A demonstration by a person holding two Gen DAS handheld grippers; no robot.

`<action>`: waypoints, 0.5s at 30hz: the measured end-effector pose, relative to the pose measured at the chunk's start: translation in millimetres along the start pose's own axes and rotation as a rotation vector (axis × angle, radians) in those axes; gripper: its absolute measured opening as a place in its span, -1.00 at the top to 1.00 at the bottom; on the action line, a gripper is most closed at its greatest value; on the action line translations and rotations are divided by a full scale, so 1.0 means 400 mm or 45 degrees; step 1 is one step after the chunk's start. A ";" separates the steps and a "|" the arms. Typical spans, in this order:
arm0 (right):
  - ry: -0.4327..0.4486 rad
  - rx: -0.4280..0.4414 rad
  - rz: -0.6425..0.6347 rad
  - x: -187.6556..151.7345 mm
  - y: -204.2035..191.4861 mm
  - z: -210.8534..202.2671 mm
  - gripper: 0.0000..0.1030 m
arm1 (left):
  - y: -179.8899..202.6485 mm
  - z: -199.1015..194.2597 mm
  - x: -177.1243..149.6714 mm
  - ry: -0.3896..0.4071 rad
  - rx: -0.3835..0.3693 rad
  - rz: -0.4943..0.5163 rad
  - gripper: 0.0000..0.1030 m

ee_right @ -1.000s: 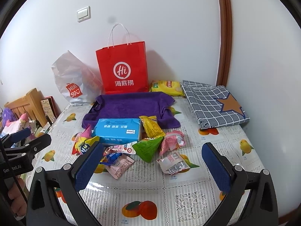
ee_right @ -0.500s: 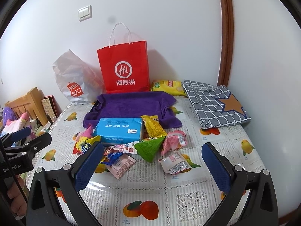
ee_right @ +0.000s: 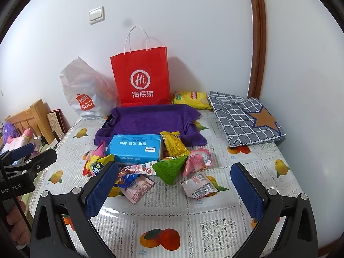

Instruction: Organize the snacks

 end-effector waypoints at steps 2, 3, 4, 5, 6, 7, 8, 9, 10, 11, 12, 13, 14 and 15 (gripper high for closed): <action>0.001 0.002 -0.001 -0.001 0.000 0.000 -0.99 | 0.001 -0.002 -0.001 0.001 -0.003 0.003 -1.00; 0.000 0.001 -0.003 -0.001 -0.002 0.000 -0.99 | 0.001 -0.002 -0.001 0.003 -0.001 0.004 -1.00; -0.001 -0.001 -0.005 -0.002 -0.003 0.000 -0.99 | 0.001 -0.002 -0.002 0.003 0.001 0.002 -1.00; 0.000 -0.002 -0.006 -0.002 -0.004 0.000 -0.99 | 0.001 -0.002 -0.002 0.002 -0.001 0.002 -1.00; 0.002 -0.001 -0.007 -0.002 -0.005 -0.002 -0.99 | 0.001 -0.001 -0.002 0.000 -0.003 0.001 -1.00; 0.003 0.000 -0.005 -0.003 -0.006 -0.002 -0.99 | 0.000 0.000 -0.003 -0.001 -0.005 0.000 -1.00; 0.003 0.002 -0.003 -0.003 -0.006 -0.003 -0.99 | 0.001 -0.001 -0.004 -0.002 -0.005 0.001 -1.00; 0.002 0.003 -0.004 -0.004 -0.007 -0.003 -0.99 | 0.002 -0.001 -0.005 -0.001 -0.004 0.003 -1.00; 0.004 0.003 -0.005 -0.004 -0.007 -0.003 -0.99 | 0.002 -0.002 -0.004 0.001 -0.003 0.006 -1.00; 0.005 0.002 -0.005 -0.003 -0.007 -0.003 -0.99 | 0.003 -0.003 -0.004 0.003 -0.002 0.006 -1.00; 0.006 0.001 -0.004 -0.004 -0.007 -0.003 -0.99 | 0.003 -0.002 -0.004 0.002 -0.004 0.005 -1.00; 0.005 0.003 -0.003 -0.004 -0.007 -0.003 -0.99 | 0.003 -0.002 -0.005 0.000 -0.005 0.005 -1.00; 0.005 0.005 -0.002 -0.005 -0.006 -0.003 -0.99 | 0.005 -0.002 -0.004 -0.002 -0.006 0.005 -1.00; 0.007 0.004 0.000 -0.005 -0.008 -0.004 -0.99 | 0.005 -0.002 -0.003 -0.003 -0.005 0.006 -1.00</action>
Point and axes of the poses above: each gripper's, at about its wrist camera, not at the fingertips, and z roughly the way its jaws point, y to its right, x to its top, the point moved 8 cm from there along z, roughly the way its jaws point, and after that the axes turned 3 degrees about -y, right-handed, at the moved point
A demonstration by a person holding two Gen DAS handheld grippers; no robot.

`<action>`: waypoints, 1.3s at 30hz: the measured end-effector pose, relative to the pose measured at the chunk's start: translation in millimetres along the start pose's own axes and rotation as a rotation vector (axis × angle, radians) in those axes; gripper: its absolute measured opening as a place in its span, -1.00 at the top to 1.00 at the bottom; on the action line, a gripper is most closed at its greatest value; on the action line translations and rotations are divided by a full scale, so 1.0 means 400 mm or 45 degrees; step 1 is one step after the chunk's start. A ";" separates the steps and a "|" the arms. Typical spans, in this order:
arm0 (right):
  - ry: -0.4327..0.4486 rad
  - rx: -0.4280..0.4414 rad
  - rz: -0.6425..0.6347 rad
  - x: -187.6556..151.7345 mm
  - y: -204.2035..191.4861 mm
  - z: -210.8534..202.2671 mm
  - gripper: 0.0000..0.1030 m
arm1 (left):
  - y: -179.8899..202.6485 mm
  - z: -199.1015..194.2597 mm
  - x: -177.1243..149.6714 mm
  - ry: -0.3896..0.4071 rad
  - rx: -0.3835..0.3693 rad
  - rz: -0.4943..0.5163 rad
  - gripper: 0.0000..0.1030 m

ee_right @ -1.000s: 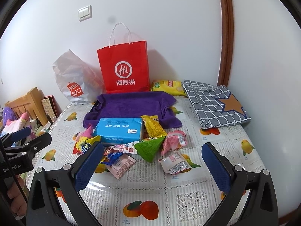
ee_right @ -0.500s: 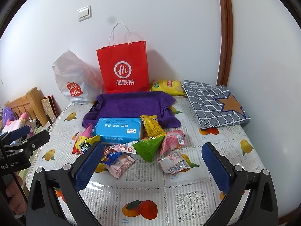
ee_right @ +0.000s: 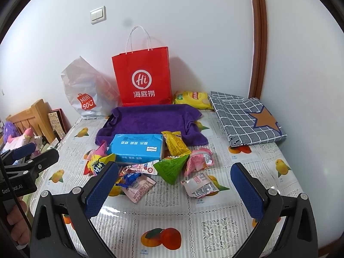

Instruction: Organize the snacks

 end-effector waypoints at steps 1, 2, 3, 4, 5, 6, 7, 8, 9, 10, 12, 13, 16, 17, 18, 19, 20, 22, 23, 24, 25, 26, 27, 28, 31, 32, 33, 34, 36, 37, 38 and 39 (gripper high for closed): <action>0.000 0.000 0.003 -0.001 0.000 0.000 -0.99 | 0.000 0.000 0.000 0.002 0.000 0.003 -1.00; -0.001 0.002 0.005 -0.001 0.001 0.000 -0.99 | 0.001 -0.001 0.001 0.004 0.000 0.005 -1.00; -0.001 0.004 0.004 -0.001 0.001 0.000 -0.99 | 0.002 -0.002 0.002 0.007 0.000 0.006 -1.00; 0.001 0.003 0.003 -0.001 0.000 0.000 -0.99 | 0.002 -0.002 0.002 0.007 -0.002 0.004 -1.00; -0.001 0.001 0.004 -0.001 0.001 0.000 -0.99 | 0.002 -0.003 0.002 0.006 -0.004 0.003 -1.00; -0.002 0.001 0.004 -0.001 0.001 -0.001 -0.99 | 0.003 -0.002 0.002 0.005 -0.005 0.005 -1.00; 0.000 0.003 0.005 0.000 0.002 -0.001 -0.99 | 0.004 -0.002 0.001 0.005 -0.004 0.007 -1.00; 0.001 0.004 0.008 0.001 0.002 -0.002 -0.99 | 0.004 -0.002 0.001 0.006 0.000 0.009 -1.00; 0.001 0.005 0.012 0.001 0.002 -0.002 -0.99 | 0.003 -0.003 0.001 0.007 0.001 0.007 -1.00; 0.000 0.006 0.012 0.001 0.002 -0.003 -0.99 | 0.004 -0.004 0.000 0.009 0.001 0.007 -1.00; 0.003 0.005 0.008 0.001 0.002 -0.006 -0.99 | 0.004 -0.004 0.001 0.009 0.000 0.006 -1.00; 0.003 0.003 0.007 0.001 0.002 -0.006 -0.99 | 0.004 -0.005 0.001 0.009 0.000 0.003 -1.00; 0.009 0.008 0.007 0.002 0.000 -0.007 -0.99 | 0.003 -0.006 0.002 0.010 0.027 0.014 -1.00; 0.005 0.015 0.005 0.003 0.000 -0.004 -0.99 | 0.003 -0.008 0.003 0.016 0.039 0.024 -1.00; -0.001 0.020 -0.002 0.005 -0.001 0.000 -0.99 | 0.003 -0.009 0.004 0.019 0.052 0.031 -1.00; -0.004 0.018 -0.005 0.008 0.001 0.004 -0.99 | 0.000 -0.008 0.003 0.008 0.080 0.036 -1.00; -0.003 0.017 -0.004 0.009 0.002 0.008 -0.99 | -0.002 -0.006 0.002 -0.002 0.095 0.041 -1.00; -0.004 0.022 -0.006 0.013 0.007 0.018 -0.99 | -0.005 0.001 0.001 -0.012 0.118 0.058 -1.00; -0.004 0.025 -0.009 0.013 0.009 0.022 -0.99 | -0.007 0.001 0.001 0.001 0.115 0.064 -1.00; -0.004 0.020 -0.008 0.014 0.014 0.029 -0.99 | -0.008 0.005 0.003 0.016 0.111 0.074 -1.00; -0.004 0.006 -0.005 0.015 0.022 0.035 -0.99 | -0.012 0.012 0.000 0.009 0.113 0.072 -1.00; -0.004 -0.009 -0.002 0.014 0.029 0.041 -1.00 | -0.015 0.020 -0.001 -0.001 0.111 0.067 -1.00; -0.008 -0.029 0.008 0.012 0.040 0.048 -1.00 | -0.018 0.027 -0.003 -0.009 0.102 0.061 -1.00; -0.012 -0.046 0.019 0.009 0.050 0.055 -1.00 | -0.024 0.043 -0.006 -0.022 0.086 0.044 -1.00; -0.014 -0.018 0.006 -0.008 0.079 0.092 -1.00 | -0.036 0.083 -0.021 -0.054 0.059 0.020 -0.99; -0.016 0.008 -0.004 -0.019 0.085 0.108 -1.00 | -0.040 0.095 -0.025 -0.056 0.059 0.013 -0.99; -0.022 0.021 -0.008 -0.029 0.092 0.124 -1.00 | -0.049 0.114 -0.030 -0.061 0.072 0.001 -0.99; -0.036 0.021 -0.005 -0.042 0.103 0.145 -1.00 | -0.055 0.129 -0.036 -0.066 0.079 -0.013 -0.99; -0.091 -0.007 0.015 -0.068 0.123 0.191 -0.99 | -0.061 0.153 -0.044 -0.057 0.057 -0.031 -0.99; -0.137 -0.012 0.026 -0.084 0.133 0.220 -0.99 | -0.066 0.173 -0.050 -0.063 0.048 -0.036 -0.99; -0.179 -0.006 0.037 -0.098 0.141 0.248 -0.94 | -0.068 0.187 -0.055 -0.074 0.041 -0.036 -0.99; -0.200 0.004 0.048 -0.109 0.148 0.269 -0.86 | -0.070 0.205 -0.061 -0.091 0.031 -0.031 -0.99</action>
Point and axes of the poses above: each gripper's, at about its wrist camera, not at the fingertips, and z roughly the way its jaws point, y to its right, x to its top, the point moved 8 cm from there along z, roughly the way its jaws point, and after that the axes turned 3 degrees about -y, right-handed, at the moved point
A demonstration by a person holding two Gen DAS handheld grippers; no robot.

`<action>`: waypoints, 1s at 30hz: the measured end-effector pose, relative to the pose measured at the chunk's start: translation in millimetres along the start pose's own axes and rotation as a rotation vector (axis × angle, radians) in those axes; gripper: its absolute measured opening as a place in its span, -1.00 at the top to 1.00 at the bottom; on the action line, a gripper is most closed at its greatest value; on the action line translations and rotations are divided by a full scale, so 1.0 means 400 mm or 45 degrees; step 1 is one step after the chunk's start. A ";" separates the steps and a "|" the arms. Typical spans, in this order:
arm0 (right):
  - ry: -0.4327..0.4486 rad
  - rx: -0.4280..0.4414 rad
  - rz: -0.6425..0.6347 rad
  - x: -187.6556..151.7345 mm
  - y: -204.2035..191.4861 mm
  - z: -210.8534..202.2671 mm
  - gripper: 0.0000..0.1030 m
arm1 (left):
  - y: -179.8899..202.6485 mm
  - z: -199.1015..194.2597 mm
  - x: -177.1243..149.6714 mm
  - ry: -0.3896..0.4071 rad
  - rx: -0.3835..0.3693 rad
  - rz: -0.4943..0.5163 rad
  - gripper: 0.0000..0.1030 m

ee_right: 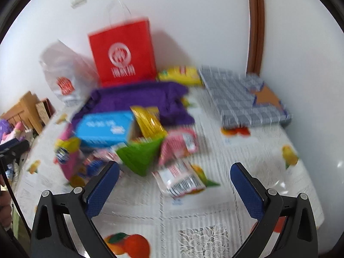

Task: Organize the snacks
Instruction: 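Lower the right tool and grasp the white printed snack packet, then grasp the pink-and-yellow chip bag with the left tool while the right lifts the white packet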

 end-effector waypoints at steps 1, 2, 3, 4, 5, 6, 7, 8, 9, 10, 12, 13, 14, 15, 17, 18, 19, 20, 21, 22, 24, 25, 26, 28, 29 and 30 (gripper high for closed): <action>-0.019 0.015 0.013 -0.008 0.008 0.026 -0.72 | -0.004 0.016 -0.004 -0.018 0.005 -0.001 -0.99; -0.042 0.032 0.018 -0.014 0.016 0.052 -0.59 | -0.009 0.029 -0.008 -0.031 0.005 -0.004 -0.99; -0.062 0.043 0.017 -0.020 0.020 0.073 -0.56 | -0.013 0.040 -0.009 -0.040 -0.003 -0.006 -0.99; -0.090 0.051 0.009 -0.028 0.024 0.099 -0.55 | -0.016 0.053 -0.011 -0.049 -0.014 -0.008 -0.99; -0.105 0.049 -0.004 -0.033 0.025 0.118 -0.53 | -0.023 0.066 -0.015 -0.061 -0.013 -0.009 -0.99; -0.116 0.041 -0.029 -0.038 0.025 0.139 -0.51 | -0.030 0.077 -0.018 -0.071 -0.004 -0.011 -0.99; -0.121 0.036 -0.054 -0.042 0.024 0.156 -0.51 | -0.035 0.085 -0.021 -0.078 0.003 -0.013 -0.99; -0.125 0.033 -0.082 -0.044 0.022 0.174 -0.51 | -0.039 0.092 -0.023 -0.084 0.005 -0.011 -0.99; -0.130 0.030 -0.097 -0.046 0.023 0.186 -0.51 | -0.042 0.098 -0.024 -0.087 0.007 -0.008 -0.99; -0.136 0.023 -0.110 -0.047 0.027 0.202 -0.51 | -0.046 0.105 -0.026 -0.094 0.013 -0.006 -0.99; -0.171 0.024 -0.114 -0.053 0.033 0.233 -0.49 | -0.053 0.115 -0.029 -0.104 0.027 -0.007 -0.99; -0.202 0.049 -0.109 -0.059 0.034 0.249 -0.48 | -0.056 0.118 -0.028 -0.108 0.029 -0.011 -0.99; -0.226 0.074 -0.114 -0.067 0.031 0.260 -0.43 | -0.061 0.121 -0.029 -0.113 0.031 -0.020 -0.99; -0.232 0.085 -0.126 -0.071 0.029 0.263 -0.43 | -0.065 0.125 -0.030 -0.120 0.029 -0.032 -0.99; -0.199 0.082 -0.164 -0.074 0.023 0.259 -0.42 | -0.072 0.131 -0.031 -0.127 0.020 -0.047 -0.99; -0.190 0.087 -0.164 -0.076 0.022 0.259 -0.39 | -0.074 0.135 -0.030 -0.129 0.015 -0.052 -0.99; -0.181 0.100 -0.158 -0.075 0.021 0.257 -0.34 | -0.074 0.139 -0.031 -0.134 0.005 -0.060 -0.99; -0.173 0.113 -0.154 -0.076 0.019 0.255 -0.22 | -0.073 0.141 -0.030 -0.136 -0.001 -0.062 -0.99; -0.165 0.119 -0.160 -0.075 0.015 0.252 -0.04 | -0.070 0.142 -0.029 -0.135 -0.015 -0.061 -0.99; -0.158 0.130 -0.168 -0.077 0.010 0.248 0.01 | -0.068 0.143 -0.027 -0.133 -0.027 -0.061 -0.99; -0.154 0.137 -0.173 -0.079 0.002 0.240 0.13 | -0.056 0.141 -0.023 -0.127 -0.063 -0.059 -0.99; -0.149 0.137 -0.177 -0.078 0.000 0.235 0.17 | -0.049 0.143 -0.020 -0.130 -0.076 -0.051 -0.99; -0.138 0.146 -0.178 -0.079 -0.004 0.225 0.26 | -0.042 0.147 -0.016 -0.134 -0.081 -0.037 -0.99; -0.128 0.163 -0.171 -0.076 -0.011 0.212 0.37 | -0.034 0.158 -0.013 -0.137 -0.071 -0.012 -0.99; -0.128 0.169 -0.165 -0.075 -0.014 0.208 0.45 | -0.029 0.167 -0.010 -0.141 -0.063 0.003 -0.99; -0.129 0.178 -0.153 -0.076 -0.017 0.204 0.55 | -0.025 0.175 -0.009 -0.146 -0.059 0.015 -0.99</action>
Point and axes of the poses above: each gripper's, at about its wrist camera, not at the fingertips, and z roughly the way its jaws point, y to its right, x to its top, the point moved 8 cm from there along z, roughly the way its jaws point, and after that the axes turned 3 degrees about -y, right-handed, at the moved point
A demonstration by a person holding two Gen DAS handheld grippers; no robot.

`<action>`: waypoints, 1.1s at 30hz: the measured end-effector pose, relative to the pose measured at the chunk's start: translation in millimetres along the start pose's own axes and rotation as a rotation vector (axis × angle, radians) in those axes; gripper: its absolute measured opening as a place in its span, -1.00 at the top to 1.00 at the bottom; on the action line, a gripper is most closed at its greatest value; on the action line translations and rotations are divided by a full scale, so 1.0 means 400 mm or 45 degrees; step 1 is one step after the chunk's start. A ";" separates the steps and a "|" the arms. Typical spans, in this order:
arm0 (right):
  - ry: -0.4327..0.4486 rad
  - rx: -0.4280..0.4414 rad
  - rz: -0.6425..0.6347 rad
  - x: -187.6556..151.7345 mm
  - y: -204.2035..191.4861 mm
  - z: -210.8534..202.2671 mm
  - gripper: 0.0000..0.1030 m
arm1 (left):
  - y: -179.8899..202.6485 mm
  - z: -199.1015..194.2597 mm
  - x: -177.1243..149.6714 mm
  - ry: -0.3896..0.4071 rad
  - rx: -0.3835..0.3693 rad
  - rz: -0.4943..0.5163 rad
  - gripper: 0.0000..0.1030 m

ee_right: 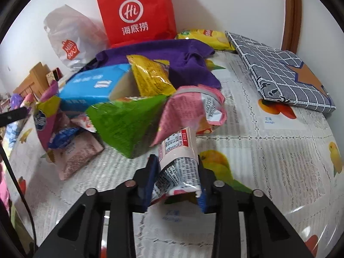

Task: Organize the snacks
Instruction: 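Grasp the pink-and-yellow chip bag with the left tool while the right lifts the white packet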

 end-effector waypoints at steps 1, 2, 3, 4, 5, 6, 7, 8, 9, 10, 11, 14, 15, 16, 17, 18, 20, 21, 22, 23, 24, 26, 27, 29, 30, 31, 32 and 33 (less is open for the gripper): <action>0.002 0.004 0.014 -0.001 -0.002 -0.003 0.56 | 0.004 0.011 0.003 -0.011 0.004 0.015 -0.99; 0.001 0.003 0.021 -0.003 -0.004 -0.005 0.58 | 0.009 0.025 0.006 -0.024 0.012 0.033 -0.99; -0.002 -0.002 0.021 -0.002 -0.005 -0.003 0.58 | 0.014 0.037 0.009 -0.031 0.022 0.054 -0.99; -0.002 -0.011 0.021 -0.003 -0.008 -0.003 0.58 | 0.016 0.043 0.010 -0.036 0.029 0.067 -0.99; 0.000 -0.019 0.025 -0.004 -0.009 -0.004 0.59 | 0.021 0.057 0.012 -0.043 0.048 0.095 -0.99; -0.001 -0.020 0.032 -0.005 -0.009 -0.006 0.59 | 0.023 0.063 0.013 -0.047 0.056 0.110 -0.99; -0.004 -0.018 0.043 -0.006 -0.010 -0.009 0.59 | 0.026 0.073 0.014 -0.054 0.070 0.132 -0.99; -0.007 -0.016 0.058 -0.007 -0.012 -0.013 0.59 | 0.030 0.084 0.014 -0.063 0.087 0.159 -0.99; -0.009 -0.015 0.069 -0.010 -0.016 -0.017 0.59 | 0.033 0.095 0.014 -0.073 0.103 0.185 -0.98; -0.011 -0.018 0.079 -0.012 -0.018 -0.022 0.59 | 0.035 0.102 0.013 -0.079 0.112 0.207 -0.97; -0.012 -0.024 0.091 -0.013 -0.021 -0.029 0.59 | 0.038 0.108 0.012 -0.087 0.118 0.226 -0.87; -0.003 -0.037 0.117 -0.013 -0.028 -0.051 0.59 | 0.046 0.115 0.007 -0.119 0.060 0.245 -0.35; 0.005 -0.041 0.130 -0.010 -0.033 -0.062 0.59 | 0.050 0.113 0.005 -0.125 0.033 0.246 -0.25; 0.013 -0.045 0.139 -0.007 -0.037 -0.072 0.59 | 0.052 0.106 0.006 -0.118 0.022 0.250 -0.22; 0.026 -0.051 0.150 -0.002 -0.045 -0.085 0.59 | 0.054 0.094 0.007 -0.109 0.011 0.264 -0.16; 0.035 -0.054 0.158 0.002 -0.051 -0.095 0.59 | 0.057 0.089 0.008 -0.111 -0.006 0.271 -0.10; 0.050 -0.054 0.172 0.012 -0.067 -0.113 0.59 | 0.057 0.071 0.009 -0.114 -0.043 0.271 -0.10; 0.056 -0.055 0.182 0.018 -0.076 -0.122 0.59 | 0.054 0.064 0.011 -0.112 -0.053 0.264 -0.10; 0.061 -0.055 0.187 0.022 -0.085 -0.128 0.59 | 0.049 0.055 0.013 -0.110 -0.063 0.252 -0.10; 0.067 -0.056 0.190 0.028 -0.096 -0.137 0.59 | 0.046 0.049 0.016 -0.107 -0.075 0.243 -0.10; 0.069 -0.062 0.192 0.031 -0.104 -0.144 0.59 | 0.041 0.038 0.018 -0.105 -0.097 0.230 -0.10; 0.075 -0.071 0.191 0.037 -0.121 -0.150 0.59 | 0.033 0.023 0.024 -0.105 -0.126 0.210 -0.10; 0.077 -0.078 0.191 0.039 -0.129 -0.155 0.59 | 0.030 0.012 0.027 -0.101 -0.139 0.204 -0.10; 0.077 -0.079 0.195 0.043 -0.146 -0.162 0.60 | 0.026 -0.005 0.035 -0.088 -0.162 0.203 -0.10; 0.077 -0.080 0.199 0.045 -0.152 -0.163 0.60 | 0.025 -0.012 0.040 -0.081 -0.172 0.203 -0.10; 0.077 -0.086 0.204 0.046 -0.155 -0.165 0.60 | 0.024 -0.022 0.046 -0.070 -0.187 0.201 -0.10; 0.077 -0.095 0.205 0.049 -0.159 -0.167 0.60 | 0.022 -0.026 0.052 -0.065 -0.194 0.197 -0.10; 0.080 -0.107 0.206 0.052 -0.161 -0.170 0.60 | 0.020 -0.030 0.058 -0.063 -0.203 0.187 -0.10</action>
Point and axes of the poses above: each gripper's, at about its wrist camera, not at the fingertips, and z roughly the way its jaws point, y to its right, x to its top, the point moved 8 cm from there along z, roughly the way its jaws point, and after that the axes turned 3 degrees about -y, right-handed, at the moved point
